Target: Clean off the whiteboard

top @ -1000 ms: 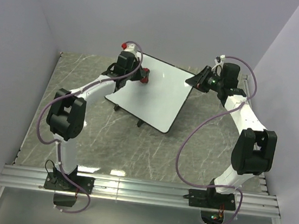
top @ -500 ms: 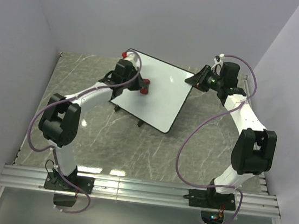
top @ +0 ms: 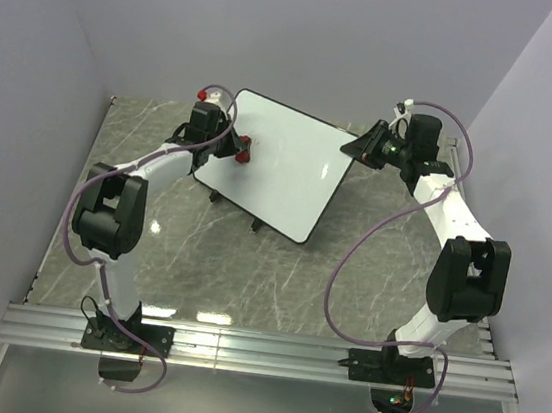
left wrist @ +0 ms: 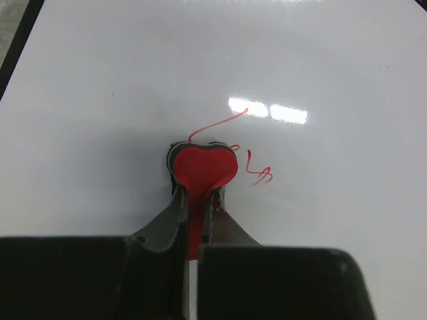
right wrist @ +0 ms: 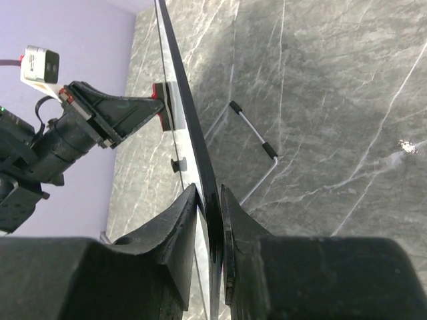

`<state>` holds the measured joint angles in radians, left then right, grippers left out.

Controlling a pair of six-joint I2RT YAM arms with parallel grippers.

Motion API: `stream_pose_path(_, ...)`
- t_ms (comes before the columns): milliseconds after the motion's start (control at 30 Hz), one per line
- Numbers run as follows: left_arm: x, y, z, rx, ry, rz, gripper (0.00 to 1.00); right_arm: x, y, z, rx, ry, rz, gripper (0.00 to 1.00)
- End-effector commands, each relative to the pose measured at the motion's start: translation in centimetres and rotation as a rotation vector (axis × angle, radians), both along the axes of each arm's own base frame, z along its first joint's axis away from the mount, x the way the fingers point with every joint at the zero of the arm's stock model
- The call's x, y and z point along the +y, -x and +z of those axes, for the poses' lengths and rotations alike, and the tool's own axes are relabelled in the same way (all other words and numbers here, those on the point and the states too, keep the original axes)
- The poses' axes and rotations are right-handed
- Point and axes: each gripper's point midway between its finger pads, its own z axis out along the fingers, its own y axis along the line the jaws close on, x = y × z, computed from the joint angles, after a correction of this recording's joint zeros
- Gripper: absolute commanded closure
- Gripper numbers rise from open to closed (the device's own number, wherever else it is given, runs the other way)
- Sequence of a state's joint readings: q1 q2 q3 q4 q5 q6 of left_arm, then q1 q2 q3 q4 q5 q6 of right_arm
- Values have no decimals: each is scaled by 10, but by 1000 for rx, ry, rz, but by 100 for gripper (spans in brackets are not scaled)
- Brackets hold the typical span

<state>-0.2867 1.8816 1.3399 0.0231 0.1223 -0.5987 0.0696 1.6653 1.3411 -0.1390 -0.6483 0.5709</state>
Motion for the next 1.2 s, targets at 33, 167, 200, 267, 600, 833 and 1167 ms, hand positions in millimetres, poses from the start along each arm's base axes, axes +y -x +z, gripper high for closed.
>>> stream_pose_path(33,26,3,-77,190,-89,43,100,-13,-11,32,-125,53,-43,100)
stream_pose_path(167,53,-9,-76,199,-46,99,100,-13,-11,32,-125,57,-43,100)
stream_pose_path(200,58,-10,-76,201,-34,112,100,-13,-10,33,-126,59,-42,100)
stream_pose_path(267,69,-13,-76,204,-24,130,100,-14,-9,34,-130,60,-45,100)
stream_pose_path(600,25,-9,-49,131,-51,2,100,-13,-11,29,-127,51,-51,100)
stream_pose_path(833,-77,9,-16,71,-17,-220,100,-10,-10,19,-117,53,-40,100)
stream_pose_path(1167,-134,27,15,42,17,-362,100,-7,-8,11,-113,64,-34,100)
